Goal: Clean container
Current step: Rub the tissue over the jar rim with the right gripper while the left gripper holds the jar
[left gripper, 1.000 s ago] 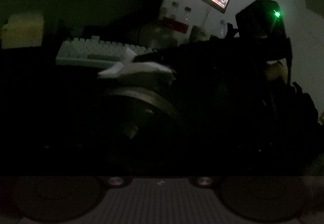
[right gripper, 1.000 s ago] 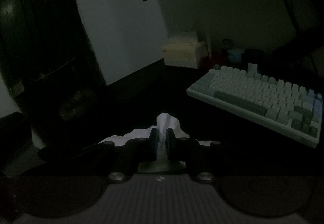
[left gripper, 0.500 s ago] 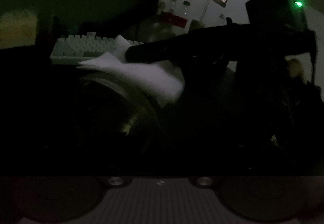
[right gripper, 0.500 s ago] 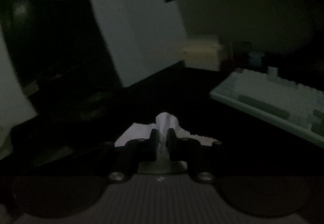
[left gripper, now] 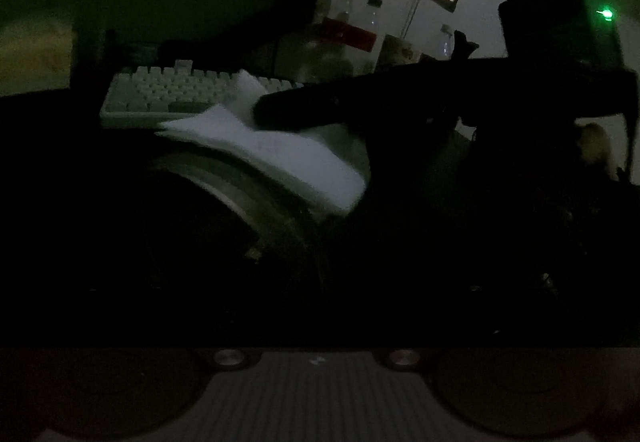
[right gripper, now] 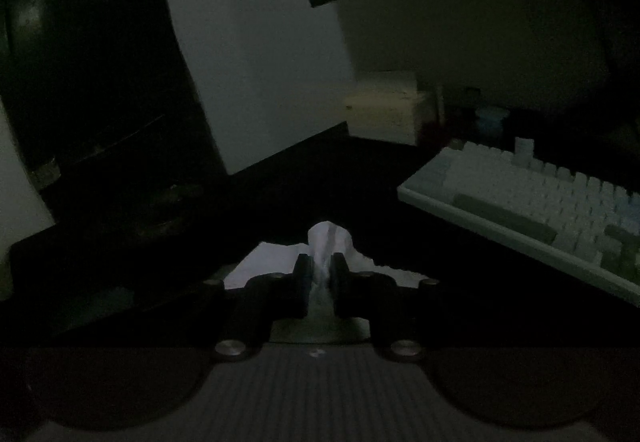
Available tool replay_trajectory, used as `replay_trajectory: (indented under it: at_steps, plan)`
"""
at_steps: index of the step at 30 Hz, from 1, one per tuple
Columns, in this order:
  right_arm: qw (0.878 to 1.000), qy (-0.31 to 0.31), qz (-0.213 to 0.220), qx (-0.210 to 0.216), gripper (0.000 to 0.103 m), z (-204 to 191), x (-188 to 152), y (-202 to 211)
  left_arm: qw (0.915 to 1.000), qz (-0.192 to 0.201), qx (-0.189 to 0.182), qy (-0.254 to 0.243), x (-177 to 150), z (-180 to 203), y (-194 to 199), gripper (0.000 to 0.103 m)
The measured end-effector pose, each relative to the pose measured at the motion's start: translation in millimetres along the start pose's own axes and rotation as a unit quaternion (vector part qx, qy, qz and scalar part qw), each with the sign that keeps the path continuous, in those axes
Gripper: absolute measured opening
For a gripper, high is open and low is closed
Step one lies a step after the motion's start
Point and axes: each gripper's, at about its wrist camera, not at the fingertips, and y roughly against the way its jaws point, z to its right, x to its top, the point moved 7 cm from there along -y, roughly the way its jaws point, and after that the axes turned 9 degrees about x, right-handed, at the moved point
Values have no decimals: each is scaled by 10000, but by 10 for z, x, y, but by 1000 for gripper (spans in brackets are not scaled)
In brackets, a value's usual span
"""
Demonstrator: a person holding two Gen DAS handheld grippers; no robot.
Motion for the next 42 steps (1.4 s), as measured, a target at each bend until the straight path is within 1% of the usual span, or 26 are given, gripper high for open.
replay_trajectory:
  at_steps: [2, 5, 8, 13, 20, 26, 30, 37, 39, 42]
  plan:
    - [10000, -39, 4, -21, 13, 36, 8, -10, 10000, -6, 4, 4, 9, -7, -11, 103]
    - [9996, -18, -5, -296, 13, 124, 17, -11, 10000, -12, 4, 1, 15, -14, -15, 103]
    - [9987, -166, -1, -486, 13, 230, 20, 15, 10000, 1, -19, 41, 16, -35, -4, 103]
    - [9983, -91, 17, -569, 14, 209, 18, 20, 10000, 18, -31, 46, 15, -41, -6, 103]
    - [9986, -76, 0, -519, 14, 210, 17, 38, 10000, 23, -53, 80, 7, -50, -5, 103]
    - [9978, -220, 29, -629, 14, 285, 14, 72, 9999, 1, -57, 101, 20, -60, 1, 103]
    - [9986, -258, 55, -466, 14, 222, 15, 54, 10000, -6, -32, 87, 18, -51, -1, 103]
    - [9986, -242, 54, -464, 14, 201, 10, 72, 10000, -16, -34, 37, 0, -33, 6, 103]
    - [9999, -47, -65, -125, 14, 464, 11, 229, 10000, -15, -33, 59, 0, -33, 9, 103]
    - [9999, -54, -56, -124, 14, 459, 12, 234, 9998, -28, -86, 185, 14, -54, 10, 103]
